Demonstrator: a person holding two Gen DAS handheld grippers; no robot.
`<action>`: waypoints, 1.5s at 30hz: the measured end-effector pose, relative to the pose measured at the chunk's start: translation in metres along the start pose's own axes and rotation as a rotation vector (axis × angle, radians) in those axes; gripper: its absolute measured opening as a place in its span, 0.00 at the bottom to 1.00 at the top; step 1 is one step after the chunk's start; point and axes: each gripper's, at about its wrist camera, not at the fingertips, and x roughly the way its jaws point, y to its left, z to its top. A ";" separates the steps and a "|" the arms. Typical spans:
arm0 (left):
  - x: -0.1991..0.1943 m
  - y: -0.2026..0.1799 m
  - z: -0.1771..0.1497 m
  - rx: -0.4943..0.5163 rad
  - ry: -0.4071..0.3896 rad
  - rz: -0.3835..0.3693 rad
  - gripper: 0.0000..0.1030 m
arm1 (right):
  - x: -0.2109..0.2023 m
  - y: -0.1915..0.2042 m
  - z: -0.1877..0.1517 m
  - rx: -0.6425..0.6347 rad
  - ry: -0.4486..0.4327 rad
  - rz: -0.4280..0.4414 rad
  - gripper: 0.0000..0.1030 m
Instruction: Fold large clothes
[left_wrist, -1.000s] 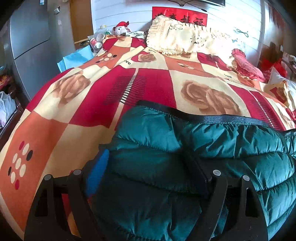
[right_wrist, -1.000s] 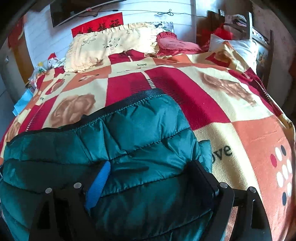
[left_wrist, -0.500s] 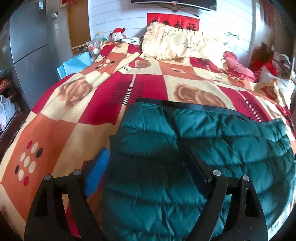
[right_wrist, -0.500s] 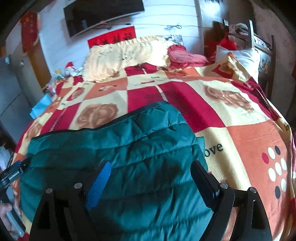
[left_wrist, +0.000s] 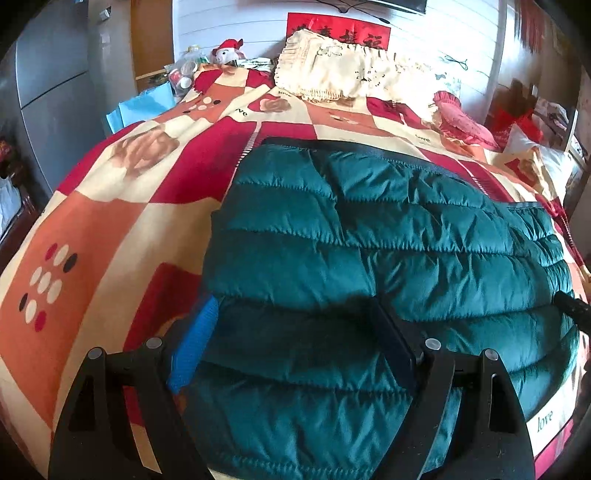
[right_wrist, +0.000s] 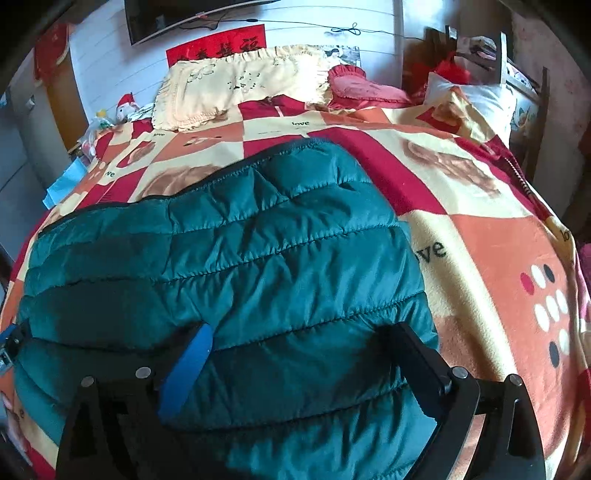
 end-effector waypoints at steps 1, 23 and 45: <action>-0.004 0.001 -0.001 -0.002 0.002 -0.004 0.81 | -0.005 -0.002 -0.001 0.003 -0.001 0.012 0.93; -0.036 0.032 -0.027 -0.081 0.024 -0.074 0.81 | -0.054 0.016 -0.017 -0.026 -0.045 0.074 0.93; -0.026 0.067 -0.041 -0.271 0.079 -0.197 0.81 | -0.041 -0.003 -0.012 -0.062 -0.013 -0.011 0.99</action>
